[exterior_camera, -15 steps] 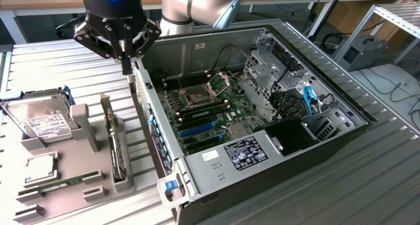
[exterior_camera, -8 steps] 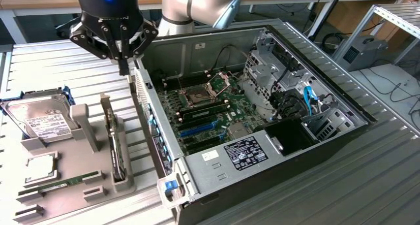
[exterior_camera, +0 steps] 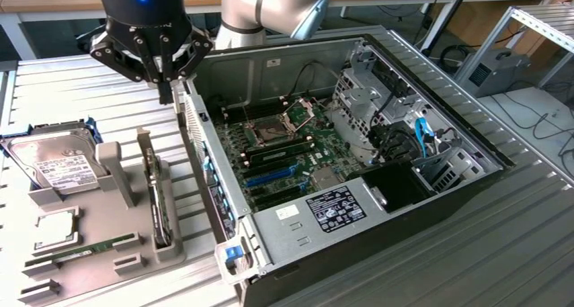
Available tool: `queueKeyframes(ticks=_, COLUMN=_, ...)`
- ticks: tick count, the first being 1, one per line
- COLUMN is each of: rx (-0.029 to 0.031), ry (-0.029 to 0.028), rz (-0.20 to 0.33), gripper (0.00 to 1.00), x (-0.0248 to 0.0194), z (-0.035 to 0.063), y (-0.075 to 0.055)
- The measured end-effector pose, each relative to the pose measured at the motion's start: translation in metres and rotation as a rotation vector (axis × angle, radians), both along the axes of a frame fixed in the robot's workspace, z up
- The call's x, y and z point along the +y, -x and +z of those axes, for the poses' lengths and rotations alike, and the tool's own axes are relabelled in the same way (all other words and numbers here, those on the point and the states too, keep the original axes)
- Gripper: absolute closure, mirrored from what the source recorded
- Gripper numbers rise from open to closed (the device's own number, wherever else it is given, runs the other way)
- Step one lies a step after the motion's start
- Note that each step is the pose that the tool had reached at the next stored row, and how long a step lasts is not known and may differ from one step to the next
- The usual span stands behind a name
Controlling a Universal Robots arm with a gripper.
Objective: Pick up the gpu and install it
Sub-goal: 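Reach for the gpu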
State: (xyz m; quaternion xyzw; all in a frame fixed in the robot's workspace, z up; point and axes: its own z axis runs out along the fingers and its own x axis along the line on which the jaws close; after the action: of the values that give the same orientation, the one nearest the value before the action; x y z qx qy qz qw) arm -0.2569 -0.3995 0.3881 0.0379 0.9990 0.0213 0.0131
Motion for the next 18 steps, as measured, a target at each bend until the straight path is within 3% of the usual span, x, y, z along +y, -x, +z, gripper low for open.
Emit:
queueKeyframes(ticks=6, rx=0.0001, ry=0.0001, rz=0.0, gripper=0.89, x=-0.0025, z=-0.0002, y=0.0)
queueKeyframes(ticks=8, rx=0.0001, ry=0.0001, rz=0.0, gripper=0.89, x=-0.0074, z=-0.0012, y=0.004)
queueKeyframes(ticks=18, rx=0.0, ry=0.0, rz=0.0, gripper=0.89, x=-0.0119, z=-0.0022, y=0.006)
